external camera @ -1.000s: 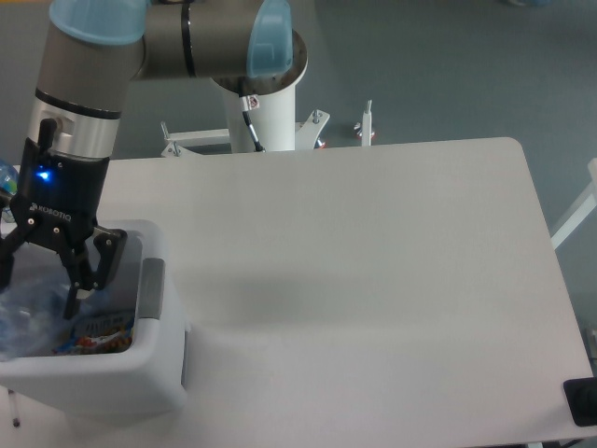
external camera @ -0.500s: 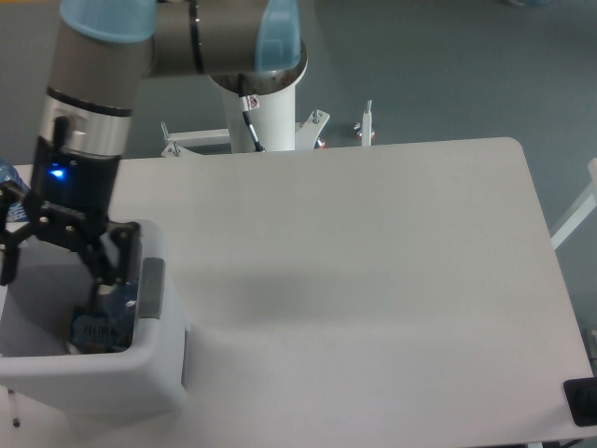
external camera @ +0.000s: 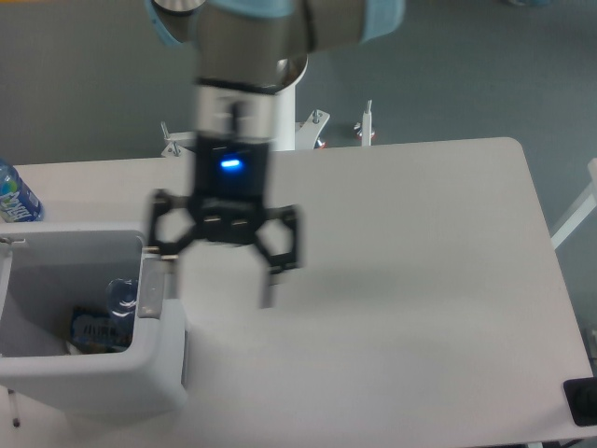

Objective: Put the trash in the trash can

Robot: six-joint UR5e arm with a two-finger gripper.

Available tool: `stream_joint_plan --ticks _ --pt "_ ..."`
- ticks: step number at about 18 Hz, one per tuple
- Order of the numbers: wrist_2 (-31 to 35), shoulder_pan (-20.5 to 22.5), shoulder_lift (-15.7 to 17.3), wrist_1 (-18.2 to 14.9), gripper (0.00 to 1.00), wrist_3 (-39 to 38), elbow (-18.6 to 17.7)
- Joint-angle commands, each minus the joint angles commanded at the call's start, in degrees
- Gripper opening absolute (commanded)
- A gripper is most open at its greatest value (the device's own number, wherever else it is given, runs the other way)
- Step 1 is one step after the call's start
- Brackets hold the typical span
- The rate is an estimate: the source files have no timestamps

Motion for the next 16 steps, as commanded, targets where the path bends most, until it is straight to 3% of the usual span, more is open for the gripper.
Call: stream_joint_plan --ticks 3,8,11,16 --pt "3.95 3.08 0.18 -0.35 1.00 3.50 -0.26" --pt "10.72 6.25 0.44 -2.19 1.00 18.78 -1.84" --pt "12.05 8.62 2.63 -5.53 1.00 27.30 -4.03" --pt "11.79 14.15 7.38 -7.38 1.00 37.00 -8.78"
